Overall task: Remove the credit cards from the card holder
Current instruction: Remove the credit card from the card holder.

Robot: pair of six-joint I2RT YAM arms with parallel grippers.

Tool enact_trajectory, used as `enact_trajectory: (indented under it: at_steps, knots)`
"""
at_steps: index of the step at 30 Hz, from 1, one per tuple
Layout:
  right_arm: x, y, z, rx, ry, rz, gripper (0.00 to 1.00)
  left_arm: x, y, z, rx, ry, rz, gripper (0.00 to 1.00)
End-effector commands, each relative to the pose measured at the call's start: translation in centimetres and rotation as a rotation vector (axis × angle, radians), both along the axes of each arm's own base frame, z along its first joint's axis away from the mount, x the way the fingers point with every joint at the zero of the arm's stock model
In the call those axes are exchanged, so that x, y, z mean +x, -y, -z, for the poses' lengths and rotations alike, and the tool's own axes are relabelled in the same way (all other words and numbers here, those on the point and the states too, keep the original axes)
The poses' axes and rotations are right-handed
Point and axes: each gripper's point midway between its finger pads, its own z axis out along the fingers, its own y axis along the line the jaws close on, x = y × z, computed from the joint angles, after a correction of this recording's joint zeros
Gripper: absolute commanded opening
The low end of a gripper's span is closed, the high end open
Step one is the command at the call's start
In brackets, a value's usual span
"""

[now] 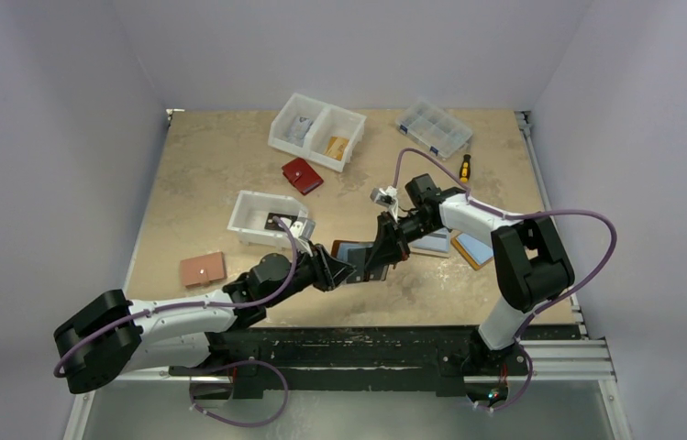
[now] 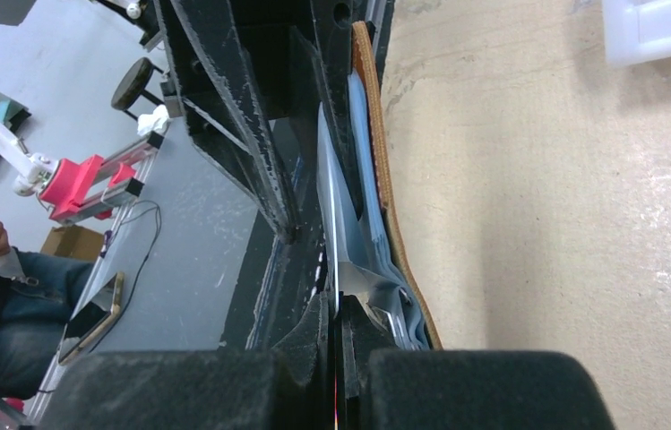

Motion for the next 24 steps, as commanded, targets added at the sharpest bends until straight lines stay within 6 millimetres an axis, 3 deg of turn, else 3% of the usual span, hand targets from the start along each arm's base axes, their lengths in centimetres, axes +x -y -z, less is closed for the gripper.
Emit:
enact_trajectory:
  at_steps: [1,9,19,24]
  knots:
    - [0.7,-0.1,-0.4,0.006,0.05,0.0,0.0,0.2,0.1,-1.4,-0.068,-0.001,-0.016,0.31]
    - [0.9,0.0,0.1,-0.015,0.054,0.004,0.0,0.1,-0.3,-0.8,-0.07,-0.026,-0.027,0.3]
    - [1.1,0.1,0.6,-0.031,0.05,0.007,0.0,-0.3,-1.1,-0.3,-0.089,-0.035,-0.039,0.12]
    - [1.1,0.1,0.6,-0.034,0.05,0.007,0.0,-0.6,-0.8,-0.4,-0.101,-0.026,-0.014,0.08]
